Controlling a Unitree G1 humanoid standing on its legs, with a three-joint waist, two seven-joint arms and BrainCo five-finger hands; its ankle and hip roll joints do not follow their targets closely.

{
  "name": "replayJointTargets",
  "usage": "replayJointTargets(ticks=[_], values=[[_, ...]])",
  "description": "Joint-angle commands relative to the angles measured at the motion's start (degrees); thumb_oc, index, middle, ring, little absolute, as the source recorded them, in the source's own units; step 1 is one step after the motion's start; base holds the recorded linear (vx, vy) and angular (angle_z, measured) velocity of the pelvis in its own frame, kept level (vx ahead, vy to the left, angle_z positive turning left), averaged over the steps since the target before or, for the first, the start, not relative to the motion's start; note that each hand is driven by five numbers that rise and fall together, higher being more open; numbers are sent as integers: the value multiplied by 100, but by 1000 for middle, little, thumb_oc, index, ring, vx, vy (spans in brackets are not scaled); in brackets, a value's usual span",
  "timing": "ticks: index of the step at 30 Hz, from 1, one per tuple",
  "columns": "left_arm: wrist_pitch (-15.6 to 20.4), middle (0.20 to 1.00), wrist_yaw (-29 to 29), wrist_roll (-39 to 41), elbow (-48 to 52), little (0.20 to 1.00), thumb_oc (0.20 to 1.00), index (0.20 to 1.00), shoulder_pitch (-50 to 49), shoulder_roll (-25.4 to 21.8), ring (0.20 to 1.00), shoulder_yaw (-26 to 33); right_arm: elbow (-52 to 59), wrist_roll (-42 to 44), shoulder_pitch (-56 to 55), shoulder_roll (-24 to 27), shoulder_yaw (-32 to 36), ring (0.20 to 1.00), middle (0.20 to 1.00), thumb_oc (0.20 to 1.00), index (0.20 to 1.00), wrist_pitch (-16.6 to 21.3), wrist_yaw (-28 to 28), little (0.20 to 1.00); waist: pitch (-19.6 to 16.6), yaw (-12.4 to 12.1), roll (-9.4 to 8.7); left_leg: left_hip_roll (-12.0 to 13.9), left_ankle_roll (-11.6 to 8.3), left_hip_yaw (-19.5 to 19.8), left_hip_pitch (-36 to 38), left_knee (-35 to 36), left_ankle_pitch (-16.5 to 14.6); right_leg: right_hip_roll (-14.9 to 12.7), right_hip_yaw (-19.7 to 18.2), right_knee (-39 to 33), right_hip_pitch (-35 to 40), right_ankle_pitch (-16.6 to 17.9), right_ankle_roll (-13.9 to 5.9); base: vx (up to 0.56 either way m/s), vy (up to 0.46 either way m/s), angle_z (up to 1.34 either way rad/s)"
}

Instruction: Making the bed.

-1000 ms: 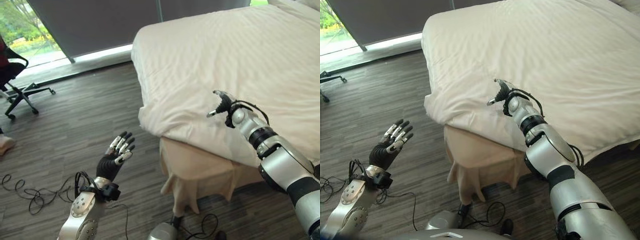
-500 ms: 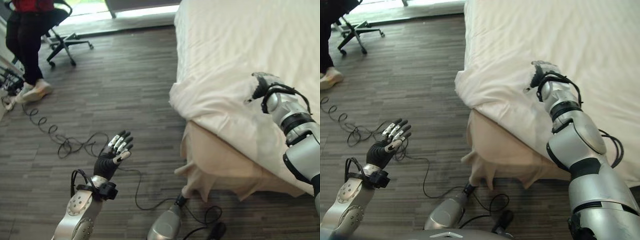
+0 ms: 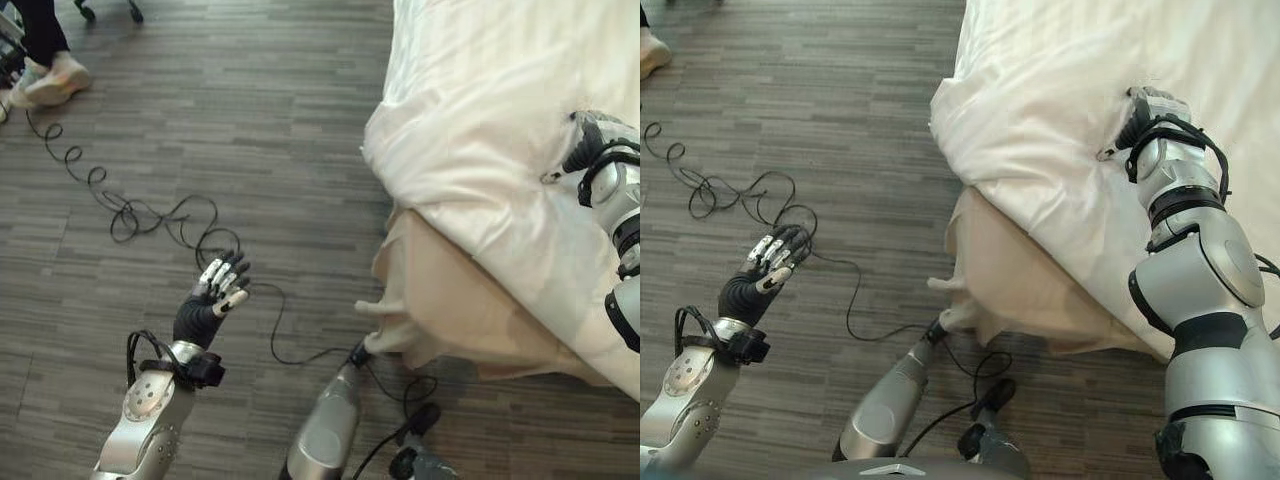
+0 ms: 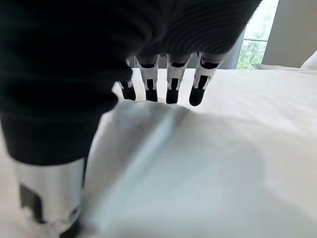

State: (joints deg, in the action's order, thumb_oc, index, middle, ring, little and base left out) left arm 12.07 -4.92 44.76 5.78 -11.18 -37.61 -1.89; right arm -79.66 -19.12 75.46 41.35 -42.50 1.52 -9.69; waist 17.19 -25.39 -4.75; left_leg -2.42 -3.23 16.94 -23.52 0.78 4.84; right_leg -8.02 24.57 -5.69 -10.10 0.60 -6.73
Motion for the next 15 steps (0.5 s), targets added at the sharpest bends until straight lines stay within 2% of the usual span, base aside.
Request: replayJointTargets(ticks=[1, 6, 15], values=[[419, 1000, 73, -28, 457, 1000, 1000, 1000, 108, 23, 1000, 122, 144, 349, 182, 209, -134, 1000, 1000, 1000, 1000, 48, -177, 1000, 193, -95, -39, -1, -80, -538, -10, 37, 210, -213, -253, 69, 89, 494, -278, -46, -9, 8], [457, 1000, 158, -110, 399, 1000, 1000, 1000, 326, 99, 1000, -44, 104, 329, -189, -163, 27, 1000, 1000, 1000, 1000, 36, -155, 1000, 359, -120, 43, -2, -96, -568, -170, 41, 257, -219, -269, 69, -78, 543, -288, -35, 5, 1], [477, 1000, 299, -260, 284, 1000, 1000, 1000, 636, 338, 1000, -229, 98, -125, -1342, -1466, 269, 1000, 1000, 1000, 1000, -56, -17, 1000, 618, -110, 324, -1, -111, -606, -349, 35, 326, -236, -285, 69, -263, 596, -286, -37, 17, -8]])
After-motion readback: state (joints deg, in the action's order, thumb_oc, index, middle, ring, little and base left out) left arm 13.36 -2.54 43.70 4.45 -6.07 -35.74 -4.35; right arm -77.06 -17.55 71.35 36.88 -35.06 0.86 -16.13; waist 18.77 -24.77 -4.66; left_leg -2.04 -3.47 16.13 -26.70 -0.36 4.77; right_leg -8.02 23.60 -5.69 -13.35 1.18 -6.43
